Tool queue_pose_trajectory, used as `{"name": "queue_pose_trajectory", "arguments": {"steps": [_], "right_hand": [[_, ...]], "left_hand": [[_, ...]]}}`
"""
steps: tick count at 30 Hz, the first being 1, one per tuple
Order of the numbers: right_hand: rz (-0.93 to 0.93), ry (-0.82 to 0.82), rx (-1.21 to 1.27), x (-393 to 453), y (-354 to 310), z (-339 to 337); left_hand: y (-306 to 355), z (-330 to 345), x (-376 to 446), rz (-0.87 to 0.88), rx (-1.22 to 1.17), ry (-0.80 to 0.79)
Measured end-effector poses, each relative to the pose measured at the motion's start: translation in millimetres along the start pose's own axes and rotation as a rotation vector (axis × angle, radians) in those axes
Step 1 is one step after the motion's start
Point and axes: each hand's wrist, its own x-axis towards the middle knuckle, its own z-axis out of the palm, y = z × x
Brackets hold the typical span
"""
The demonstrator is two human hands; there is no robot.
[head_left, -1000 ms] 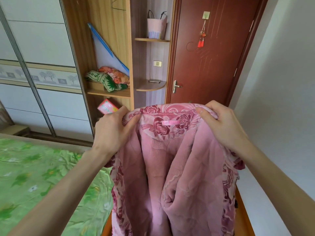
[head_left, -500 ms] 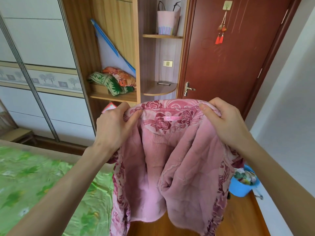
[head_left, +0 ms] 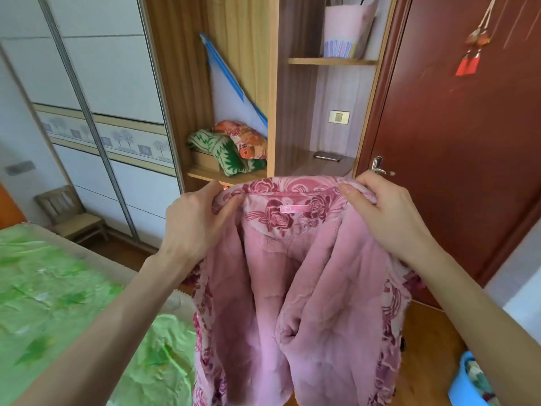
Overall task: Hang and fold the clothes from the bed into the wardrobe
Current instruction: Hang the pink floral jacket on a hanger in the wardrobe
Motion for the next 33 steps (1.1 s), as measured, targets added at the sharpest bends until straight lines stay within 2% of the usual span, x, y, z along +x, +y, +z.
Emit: {"name": "queue_pose_trajectory", "arguments": {"steps": [7, 16, 25, 33], "right_hand": [[-0.056, -0.124, 0.108, 92.8, 72.6, 41.0], [-0.096, -0.206, 0.263, 173.7, 122.4, 97.1], [-0.182, -0.174, 0.274, 264.6, 153.6, 165.0], [-0.267, -0.298, 0.314, 366.2, 152.6, 236.3]], "left_hand": [[-19.9, 61.3, 51.8, -0.144, 0.082, 0.031], [-44.2, 109.8, 92.2, -0.274, 0.167, 0.072], [-93.9, 148.6, 152.8, -0.372, 0.216, 0.159], [-163.3, 172.1, 215.5, -0.424, 0.225, 0.28]]}}
